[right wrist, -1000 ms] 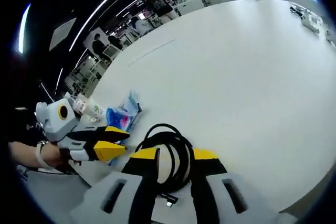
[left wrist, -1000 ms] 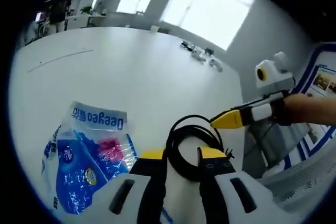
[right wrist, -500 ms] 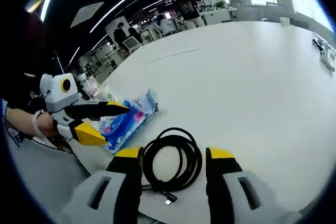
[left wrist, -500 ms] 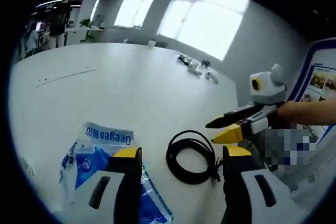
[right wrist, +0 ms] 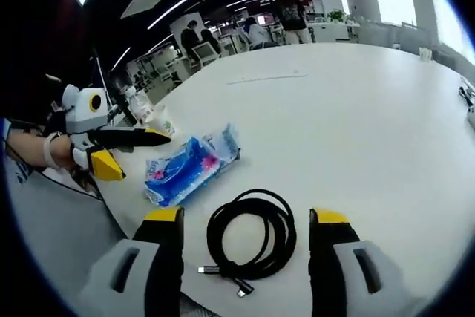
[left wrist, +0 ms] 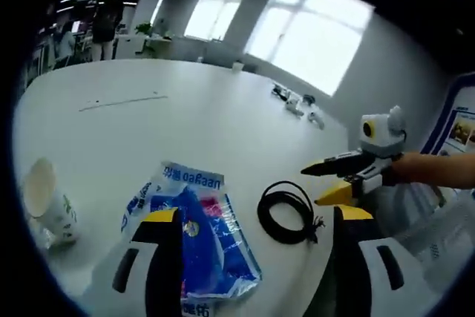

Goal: Arrange the tabletop items into an orderly group along one side of the table until the central work area is clear of visible clutter.

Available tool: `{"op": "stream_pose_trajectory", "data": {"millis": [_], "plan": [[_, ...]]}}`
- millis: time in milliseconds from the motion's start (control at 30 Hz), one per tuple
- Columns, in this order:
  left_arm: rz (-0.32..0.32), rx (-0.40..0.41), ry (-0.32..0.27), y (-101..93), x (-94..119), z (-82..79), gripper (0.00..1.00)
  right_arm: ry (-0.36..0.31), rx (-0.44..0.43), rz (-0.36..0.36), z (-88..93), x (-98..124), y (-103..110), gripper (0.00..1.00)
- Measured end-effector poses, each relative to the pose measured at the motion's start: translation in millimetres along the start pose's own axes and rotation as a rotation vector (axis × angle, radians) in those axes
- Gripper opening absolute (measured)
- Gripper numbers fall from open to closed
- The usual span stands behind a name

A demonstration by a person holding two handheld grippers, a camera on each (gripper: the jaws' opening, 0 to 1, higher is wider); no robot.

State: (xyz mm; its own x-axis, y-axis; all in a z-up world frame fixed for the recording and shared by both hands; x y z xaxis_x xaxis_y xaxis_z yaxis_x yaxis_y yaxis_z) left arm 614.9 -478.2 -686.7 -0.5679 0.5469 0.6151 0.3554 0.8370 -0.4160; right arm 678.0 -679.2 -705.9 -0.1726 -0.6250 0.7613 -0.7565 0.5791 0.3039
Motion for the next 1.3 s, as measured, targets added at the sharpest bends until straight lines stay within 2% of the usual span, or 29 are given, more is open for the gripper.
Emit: {"op": "stream_pose_trajectory", "data": {"millis": [333,533,600,733,867,967,1067,1133,1300], "plan": [[-0.039,0.08,-0.02,13.8,20.4,9.5,0.79,0.005,0.056,-0.026,-16.5,-8.4,9.1,0.64],[-0.032,0.114,-0.043,15.0,27.0,12.2,0.75,0.006,0.09,-0.035,-24.6,-11.8,12.8,0.64],[-0.034,0.137,-0.032,16.1,28.6,15.1,0.74,0.012,0.104,-0.036,-27.0,-13.1,14.0,0.63],[-0.032,0.162,-0.018,16.2,33.8,18.6,0.72,0.03,0.174,-0.055,-34.3,-18.5,19.2,0.58],[-0.027,0.186,-0.025,16.2,41.9,19.7,0.66,0.036,0.219,-0.075,-43.2,-27.4,24.2,0.58],[-0.028,0.23,-0.032,16.0,48.8,25.3,0.65,0.044,0.268,-0.105,-50.3,-36.3,31.9,0.58],[-0.03,0.273,-0.018,15.2,53.2,33.1,0.61,0.063,0.282,-0.131,-55.0,-44.7,36.2,0.57],[-0.024,0.298,0.005,16.3,53.9,41.0,0.59,0.063,0.3,-0.143,-59.8,-49.8,39.1,0.56],[-0.022,0.362,0.012,14.2,54.1,53.9,0.57,0.073,0.344,-0.173,-69.1,-58.0,47.0,0.55]]}}
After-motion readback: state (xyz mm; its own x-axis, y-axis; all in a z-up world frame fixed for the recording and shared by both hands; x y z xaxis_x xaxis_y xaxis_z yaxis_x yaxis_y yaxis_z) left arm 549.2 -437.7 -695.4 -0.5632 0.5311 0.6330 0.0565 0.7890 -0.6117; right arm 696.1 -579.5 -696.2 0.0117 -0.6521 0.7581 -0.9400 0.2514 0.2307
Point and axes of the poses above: the point that each gripper's makers call its tool centre point, and the gripper's own axes: x roughly backward along the fingers, y roughly to its left, z roughly out of its underside, the point moved 6 cm from there along x, roughly backward along the fingers, and after that the axes turned 12 degrees about y, right-handed, at the moved point
